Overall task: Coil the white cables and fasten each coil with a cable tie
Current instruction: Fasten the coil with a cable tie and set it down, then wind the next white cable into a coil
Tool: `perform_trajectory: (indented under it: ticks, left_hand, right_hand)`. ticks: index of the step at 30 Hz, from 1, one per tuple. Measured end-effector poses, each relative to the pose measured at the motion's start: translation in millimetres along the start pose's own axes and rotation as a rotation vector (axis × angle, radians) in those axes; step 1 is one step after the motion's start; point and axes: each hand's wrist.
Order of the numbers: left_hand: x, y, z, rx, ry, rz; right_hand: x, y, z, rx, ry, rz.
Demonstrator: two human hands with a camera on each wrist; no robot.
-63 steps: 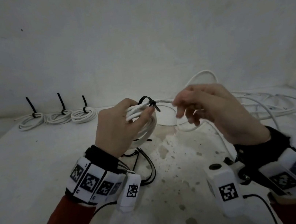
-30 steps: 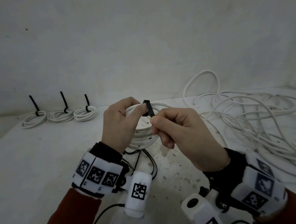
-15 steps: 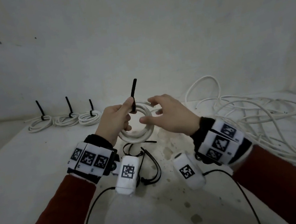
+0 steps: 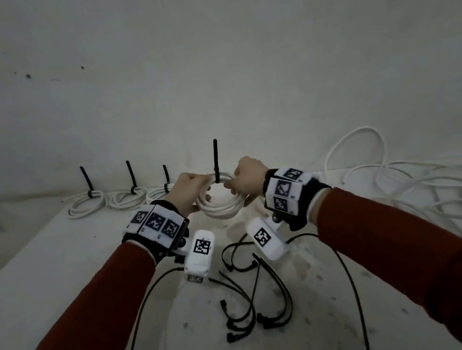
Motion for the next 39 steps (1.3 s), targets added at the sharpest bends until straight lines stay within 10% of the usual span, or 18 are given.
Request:
perform_trajectory:
  ticks: [7,17,31,39]
  left_hand:
    - [46,61,23,0.147,0.158,0.109]
    - [42,89,33,0.015,0.98,0.082]
    - [16,76,17,-0.018,1.164,0.019]
    - [-26,42,1,-0.14,1.164,0.018]
  right_hand:
    - [-25,79,-1,-0.101,-0.005,-0.01]
    - [-47,126,-11,-0.136,0.029,-0.011]
    - [-12,101,-28,-0.079,0.112,0.093]
    - [72,7,-91,0.056,-0.617,0.079]
Point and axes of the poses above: each hand's wrist, its own y-axis towards the middle knuckle, its own x-axis out of the back of the hand, z = x × y, and after that the axes turned 14 degrees about -y, right-handed
